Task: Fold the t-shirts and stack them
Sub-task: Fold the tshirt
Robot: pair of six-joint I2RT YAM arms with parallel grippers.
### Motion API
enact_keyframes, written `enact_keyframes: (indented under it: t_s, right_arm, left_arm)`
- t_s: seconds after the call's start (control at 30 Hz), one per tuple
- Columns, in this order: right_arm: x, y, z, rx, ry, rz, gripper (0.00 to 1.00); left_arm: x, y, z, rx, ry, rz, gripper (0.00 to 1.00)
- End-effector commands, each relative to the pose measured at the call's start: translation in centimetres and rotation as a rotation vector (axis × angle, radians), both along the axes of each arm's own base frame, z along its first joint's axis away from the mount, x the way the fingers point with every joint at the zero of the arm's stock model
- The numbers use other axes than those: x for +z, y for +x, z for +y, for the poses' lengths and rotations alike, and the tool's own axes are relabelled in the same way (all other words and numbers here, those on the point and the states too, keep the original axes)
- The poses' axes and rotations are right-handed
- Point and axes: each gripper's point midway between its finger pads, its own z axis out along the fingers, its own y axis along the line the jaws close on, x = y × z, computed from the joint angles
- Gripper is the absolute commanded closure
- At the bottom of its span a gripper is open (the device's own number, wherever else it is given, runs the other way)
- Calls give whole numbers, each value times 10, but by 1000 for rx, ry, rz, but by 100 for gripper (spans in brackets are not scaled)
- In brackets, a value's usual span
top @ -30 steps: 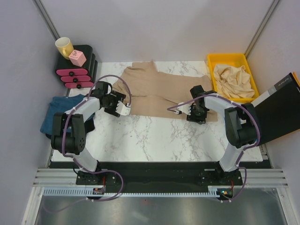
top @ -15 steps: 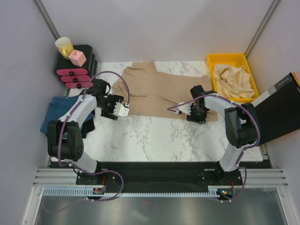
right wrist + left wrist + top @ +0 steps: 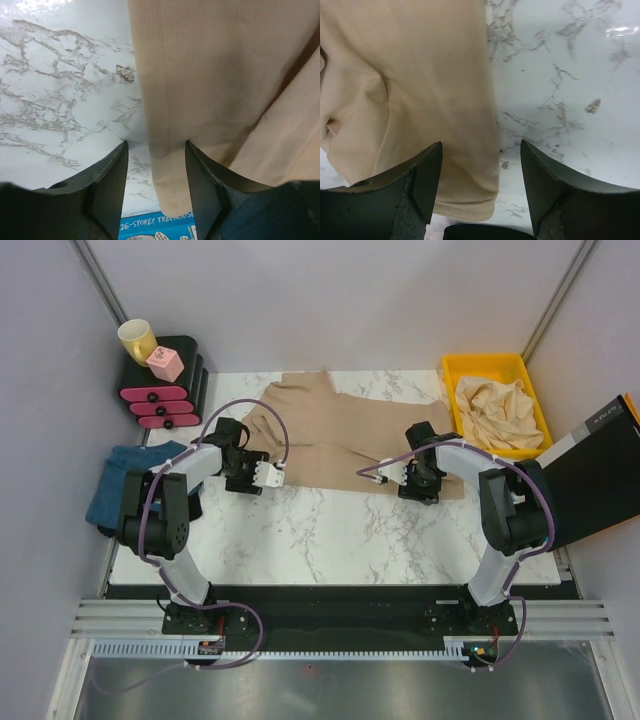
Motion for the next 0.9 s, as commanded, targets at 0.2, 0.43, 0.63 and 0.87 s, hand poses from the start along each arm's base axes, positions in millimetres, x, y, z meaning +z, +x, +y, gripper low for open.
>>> enact_keyframes:
  t_s: [0.2,0.43,0.63,0.87]
  right_arm:
    - [-10,18,3,-8,13,-46,46]
    - [-3,19,1,5,3,-50,84]
    - [5,9,0,49,-1,-27,100]
    - [5,-19,-8,117,-30,49,100]
  left_arm:
    - [-26,18,5,60,57,-85,39]
    - [-28,1,12,61,89,-46,98]
    - [-17,-33,18,66,95,40,98]
    - [11,-84,20,65,78,185,98]
